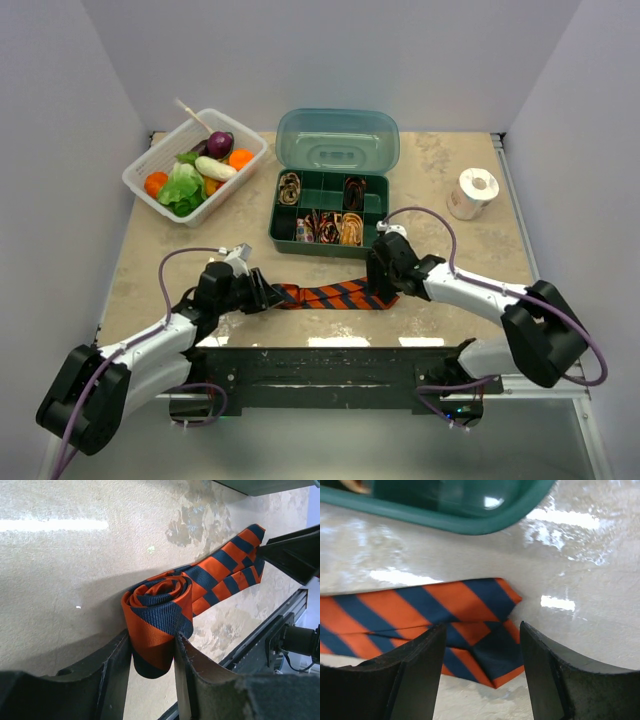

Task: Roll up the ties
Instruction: Roll the tie at the center of the board.

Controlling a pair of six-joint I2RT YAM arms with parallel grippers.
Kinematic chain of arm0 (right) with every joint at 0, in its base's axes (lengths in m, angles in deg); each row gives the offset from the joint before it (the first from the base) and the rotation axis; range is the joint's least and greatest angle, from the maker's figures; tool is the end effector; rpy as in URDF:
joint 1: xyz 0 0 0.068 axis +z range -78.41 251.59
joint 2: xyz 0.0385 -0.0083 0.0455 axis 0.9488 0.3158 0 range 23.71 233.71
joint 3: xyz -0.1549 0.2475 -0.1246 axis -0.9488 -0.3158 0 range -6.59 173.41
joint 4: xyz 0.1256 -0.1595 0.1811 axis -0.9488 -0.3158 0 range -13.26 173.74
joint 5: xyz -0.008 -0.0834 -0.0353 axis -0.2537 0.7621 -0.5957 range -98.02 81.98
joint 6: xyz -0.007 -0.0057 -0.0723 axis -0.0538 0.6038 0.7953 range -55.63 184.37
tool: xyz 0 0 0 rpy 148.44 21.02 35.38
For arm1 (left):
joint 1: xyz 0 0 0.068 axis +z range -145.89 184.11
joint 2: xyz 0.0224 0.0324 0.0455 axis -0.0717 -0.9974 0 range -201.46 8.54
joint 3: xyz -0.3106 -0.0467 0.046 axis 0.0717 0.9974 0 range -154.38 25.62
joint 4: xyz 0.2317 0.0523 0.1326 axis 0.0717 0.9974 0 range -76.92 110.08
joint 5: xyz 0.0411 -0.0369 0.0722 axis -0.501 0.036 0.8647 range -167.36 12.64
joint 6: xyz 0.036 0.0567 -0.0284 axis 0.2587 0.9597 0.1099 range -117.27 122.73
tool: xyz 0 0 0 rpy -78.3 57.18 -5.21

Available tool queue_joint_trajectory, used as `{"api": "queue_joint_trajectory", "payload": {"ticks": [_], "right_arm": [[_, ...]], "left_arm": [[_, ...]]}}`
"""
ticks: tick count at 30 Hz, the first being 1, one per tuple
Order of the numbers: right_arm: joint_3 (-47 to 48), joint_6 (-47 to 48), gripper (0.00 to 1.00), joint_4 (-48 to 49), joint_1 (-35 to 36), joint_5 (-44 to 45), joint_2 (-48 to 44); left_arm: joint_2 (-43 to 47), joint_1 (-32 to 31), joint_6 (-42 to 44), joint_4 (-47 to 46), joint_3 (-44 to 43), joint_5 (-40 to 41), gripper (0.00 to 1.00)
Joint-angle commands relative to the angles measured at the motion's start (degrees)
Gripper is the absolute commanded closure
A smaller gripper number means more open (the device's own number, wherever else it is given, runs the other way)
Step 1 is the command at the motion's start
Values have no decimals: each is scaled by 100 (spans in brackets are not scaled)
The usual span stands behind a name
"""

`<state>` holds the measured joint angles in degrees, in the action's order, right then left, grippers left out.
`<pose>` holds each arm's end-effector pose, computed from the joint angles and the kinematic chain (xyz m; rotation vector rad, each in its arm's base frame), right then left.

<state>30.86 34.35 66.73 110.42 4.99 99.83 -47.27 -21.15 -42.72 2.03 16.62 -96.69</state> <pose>0.2098 0.1513 0.1912 -0.1048 2.5156 0.2024 0.1465 -0.0913 0.1473 -0.2104 2.3523 -1.0238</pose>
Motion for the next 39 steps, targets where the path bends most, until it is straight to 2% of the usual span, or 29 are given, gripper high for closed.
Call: {"api": "queue_joint_trajectory", "payload": {"ticks": [1, 7, 15, 24, 27, 29, 30, 33, 34, 37, 39], "right_arm": [[43, -171, 36, 58, -156, 210, 281], [17, -188, 38, 374, -297, 298, 369], [131, -250, 42, 831, -323, -255, 817], [69, -355, 42, 963, -341, -274, 457], [60, -417, 44, 1060, -367, -221, 632], [166, -408, 54, 981, -376, -185, 938], [201, -452, 64, 946, -376, -185, 1027], [184, -531, 77, 946, -376, -159, 1081], [140, -531, 85, 946, -376, -142, 1055], [105, -540, 96, 893, -385, -124, 783], [87, -523, 99, 797, -385, -80, 441]], "left_arm": [[132, -6, 230, 252, -129, 158, 59], [114, -6, 239, 182, -111, 123, 59], [79, -6, 274, 147, -94, 79, 59], [53, -6, 274, 85, -67, 52, 59], [-8, -6, 265, 33, -67, 35, 59], [-44, -14, 265, 24, -67, 35, 59], [-44, -6, 274, 15, -67, 35, 59], [-70, -6, 274, -3, -59, 9, 59], [-79, -6, 282, -3, -59, 8, 59], [-88, -6, 274, -11, -50, 0, 60], [-88, -6, 274, -11, -50, 8, 60]]}}
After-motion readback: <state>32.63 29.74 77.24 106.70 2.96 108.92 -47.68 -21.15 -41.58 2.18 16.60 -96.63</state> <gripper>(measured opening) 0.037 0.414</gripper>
